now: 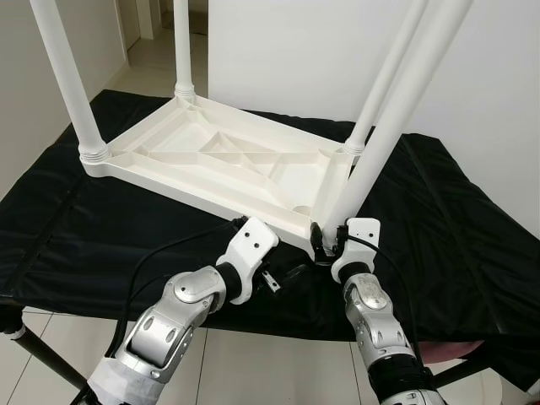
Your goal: Building children table
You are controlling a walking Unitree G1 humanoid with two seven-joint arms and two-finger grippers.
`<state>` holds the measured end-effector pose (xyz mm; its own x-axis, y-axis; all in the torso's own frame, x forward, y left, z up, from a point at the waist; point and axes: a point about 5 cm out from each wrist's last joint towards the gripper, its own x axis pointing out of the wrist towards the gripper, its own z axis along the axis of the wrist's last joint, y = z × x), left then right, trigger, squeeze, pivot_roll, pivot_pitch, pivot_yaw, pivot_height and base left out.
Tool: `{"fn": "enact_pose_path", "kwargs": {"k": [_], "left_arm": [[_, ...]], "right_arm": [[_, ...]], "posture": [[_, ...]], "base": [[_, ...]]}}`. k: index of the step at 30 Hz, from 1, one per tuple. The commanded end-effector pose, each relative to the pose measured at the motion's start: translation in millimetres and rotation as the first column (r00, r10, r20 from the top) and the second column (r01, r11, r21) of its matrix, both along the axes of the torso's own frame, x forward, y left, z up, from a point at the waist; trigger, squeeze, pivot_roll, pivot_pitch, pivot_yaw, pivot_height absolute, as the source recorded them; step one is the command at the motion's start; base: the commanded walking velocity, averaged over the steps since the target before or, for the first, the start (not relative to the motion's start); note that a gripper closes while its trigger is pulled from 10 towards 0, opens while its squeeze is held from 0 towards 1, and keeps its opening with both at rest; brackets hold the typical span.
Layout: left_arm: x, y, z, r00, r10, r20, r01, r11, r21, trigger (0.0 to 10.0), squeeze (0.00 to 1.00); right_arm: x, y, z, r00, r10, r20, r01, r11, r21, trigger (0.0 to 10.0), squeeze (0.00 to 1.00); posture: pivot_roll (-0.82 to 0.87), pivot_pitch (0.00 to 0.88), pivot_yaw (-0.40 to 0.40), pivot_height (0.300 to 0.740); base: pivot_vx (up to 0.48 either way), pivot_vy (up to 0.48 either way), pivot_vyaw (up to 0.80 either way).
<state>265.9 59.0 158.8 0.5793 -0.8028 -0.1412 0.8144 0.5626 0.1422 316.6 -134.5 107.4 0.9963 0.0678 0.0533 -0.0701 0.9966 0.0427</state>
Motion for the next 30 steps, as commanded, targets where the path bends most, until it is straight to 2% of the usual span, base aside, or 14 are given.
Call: {"fn": "enact_pose_path", "kwargs": {"k": [1, 4, 7, 8, 9, 10, 11, 13, 14, 17, 19, 21, 29, 30], "left_arm": [[3.1, 1.1, 2, 1.000, -0.007, 0.015, 0.007, 1.000, 0.008, 10.0, 0.00], [17.5, 13.1, 8, 0.998, 0.026, 0.052, -0.027, 0.999, 0.027, 10.0, 0.00], [20.4, 15.6, 9, 0.998, 0.033, 0.062, -0.035, 0.999, 0.031, 10.0, 0.00], [26.3, 19.7, 13, 0.996, 0.046, 0.082, -0.049, 0.998, 0.037, 10.0, 0.00], [26.3, 19.7, 13, 0.996, 0.046, 0.082, -0.049, 0.998, 0.037, 10.0, 0.00], [33.6, 24.2, 18, 0.992, 0.063, 0.107, -0.068, 0.997, 0.044, 10.0, 0.00], [33.6, 24.2, 18, 0.992, 0.063, 0.107, -0.068, 0.997, 0.044, 10.0, 0.00], [47.3, 31.3, 29, 0.985, 0.079, 0.150, -0.089, 0.994, 0.063, 10.0, 0.00], [47.3, 31.3, 29, 0.985, 0.079, 0.150, -0.089, 0.994, 0.063, 10.0, 0.00], [56.1, 34.3, 34, 0.982, 0.073, 0.174, -0.088, 0.993, 0.081, 10.0, 0.00], [57.3, 34.5, 35, 0.982, 0.071, 0.176, -0.087, 0.993, 0.084, 10.0, 0.00], [60.7, 34.2, 35, 0.981, 0.054, 0.185, -0.073, 0.993, 0.098, 10.0, 0.00], [68.1, 34.1, 35, 0.981, 0.029, 0.194, -0.053, 0.991, 0.120, 10.0, 0.00], [70.7, 34.0, 35, 0.980, 0.023, 0.196, -0.048, 0.991, 0.127, 10.0, 0.00]], "right_arm": [[0.9, -0.2, 0, 1.000, 0.014, 0.005, -0.014, 1.000, -0.001, 10.0, 0.00], [8.2, -9.0, 0, 0.997, -0.073, -0.005, 0.073, 0.997, 0.014, 10.0, 0.00], [8.9, -11.7, 0, 0.995, -0.095, -0.008, 0.096, 0.995, 0.018, 10.0, 0.00], [8.8, -17.4, -2, 0.991, -0.134, -0.021, 0.134, 0.991, 0.012, 10.0, 0.00], [8.8, -17.4, -2, 0.991, -0.134, -0.021, 0.134, 0.991, 0.012, 10.0, 0.00], [7.8, -23.7, -5, 0.985, -0.172, -0.032, 0.172, 0.985, 0.001, 10.0, 0.00], [7.8, -23.7, -5, 0.985, -0.172, -0.032, 0.172, 0.985, 0.001, 10.0, 0.00], [4.2, -40.0, -9, 0.966, -0.254, -0.047, 0.253, 0.967, -0.016, 10.0, 0.00], [4.2, -40.0, -9, 0.966, -0.254, -0.047, 0.253, 0.967, -0.016, 10.0, 0.00], [-1.3, -59.5, -11, 0.947, -0.317, -0.046, 0.316, 0.948, -0.029, 10.0, 0.00], [-2.5, -63.4, -11, 0.944, -0.328, -0.045, 0.327, 0.945, -0.029, 10.0, 0.00], [-7.8, -77.5, -12, 0.927, -0.373, -0.038, 0.371, 0.928, -0.040, 10.0, 0.00], [-15.8, -91.6, -16, 0.908, -0.418, -0.036, 0.416, 0.908, -0.057, 10.0, 0.00], [-18.8, -97.4, -17, 0.899, -0.437, -0.034, 0.434, 0.898, -0.066, 10.0, 0.00]], "posture": [[0.07, 0.000, -0.099, 0.740], [0.08, 0.000, -0.098, 0.740], [0.08, 0.000, -0.098, 0.740], [0.08, 0.000, -0.100, 0.740], [0.08, 0.000, -0.100, 0.740], [0.08, 0.000, -0.101, 0.740], [0.08, 0.000, -0.101, 0.740], [0.07, 0.000, -0.093, 0.740], [0.07, 0.000, -0.093, 0.740], [0.06, 0.000, -0.073, 0.740], [0.06, 0.000, -0.073, 0.740], [0.04, 0.000, -0.056, 0.740], [0.03, 0.000, -0.041, 0.740], [0.03, 0.000, -0.038, 0.740]], "base": [[0.000, 0.000, 0.00], [0.000, 0.000, 0.00], [0.000, 0.000, 0.00], [0.000, 0.000, 0.00], [0.000, 0.000, 0.00], [0.000, 0.000, 0.00], [0.000, 0.000, 0.00], [0.000, 0.000, 0.00], [0.000, 0.000, 0.00], [0.000, 0.000, 0.00], [0.000, 0.000, 0.00], [0.000, 0.000, 0.00], [0.000, 0.000, 0.00], [0.000, 0.000, 0.00]]}}
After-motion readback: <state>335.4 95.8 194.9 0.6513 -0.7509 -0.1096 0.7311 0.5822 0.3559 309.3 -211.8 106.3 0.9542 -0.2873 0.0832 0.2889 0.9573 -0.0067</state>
